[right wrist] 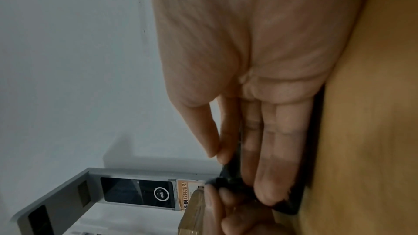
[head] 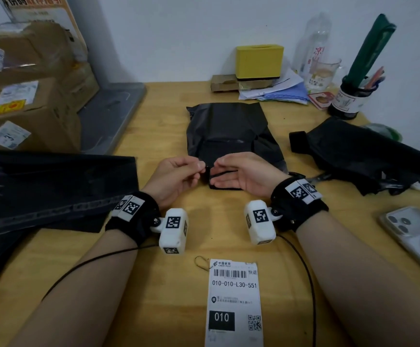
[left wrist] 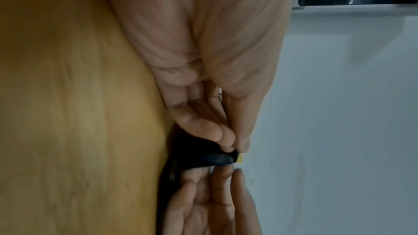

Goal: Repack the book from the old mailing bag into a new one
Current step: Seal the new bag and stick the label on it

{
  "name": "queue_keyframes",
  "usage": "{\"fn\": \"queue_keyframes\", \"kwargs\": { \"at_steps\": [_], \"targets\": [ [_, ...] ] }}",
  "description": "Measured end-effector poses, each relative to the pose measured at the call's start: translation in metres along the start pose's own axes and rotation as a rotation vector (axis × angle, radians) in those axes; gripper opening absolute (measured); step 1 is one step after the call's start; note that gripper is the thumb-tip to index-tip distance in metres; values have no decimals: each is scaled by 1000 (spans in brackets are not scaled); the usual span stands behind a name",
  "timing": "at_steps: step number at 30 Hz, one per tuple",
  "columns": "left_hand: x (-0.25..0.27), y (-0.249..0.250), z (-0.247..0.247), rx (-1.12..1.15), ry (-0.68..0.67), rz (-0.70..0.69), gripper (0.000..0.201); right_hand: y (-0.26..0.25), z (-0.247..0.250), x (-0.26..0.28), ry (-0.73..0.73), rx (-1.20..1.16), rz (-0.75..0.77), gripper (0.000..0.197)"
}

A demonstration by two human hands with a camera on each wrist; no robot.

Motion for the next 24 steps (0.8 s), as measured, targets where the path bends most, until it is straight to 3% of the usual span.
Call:
{"fn": "queue_keyframes", "kwargs": {
  "at_steps": [7, 18, 24],
  "targets": [
    [-7, -3, -10, 33, -8, -55, 8, -1, -3, -5, -69, -3, 17, 15],
    [-9, -2, -16, 39, -41, -69, 12, -1, -1, -10, -63, -10, -13, 13],
    [-8, -2, -19, -71, -84, -132, 11, 0, -4, -10, -85, 55, 17, 23]
  ]
}}
Point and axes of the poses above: each hand's wrist, its own x-axis away from the middle knuckle, its own z-axis out of the back of the hand, y = z × x, the point moved 7 cm from there along -x, towards the middle knuckle, and after that the axes turned 14 degrees about y, right-handed, at the moved point
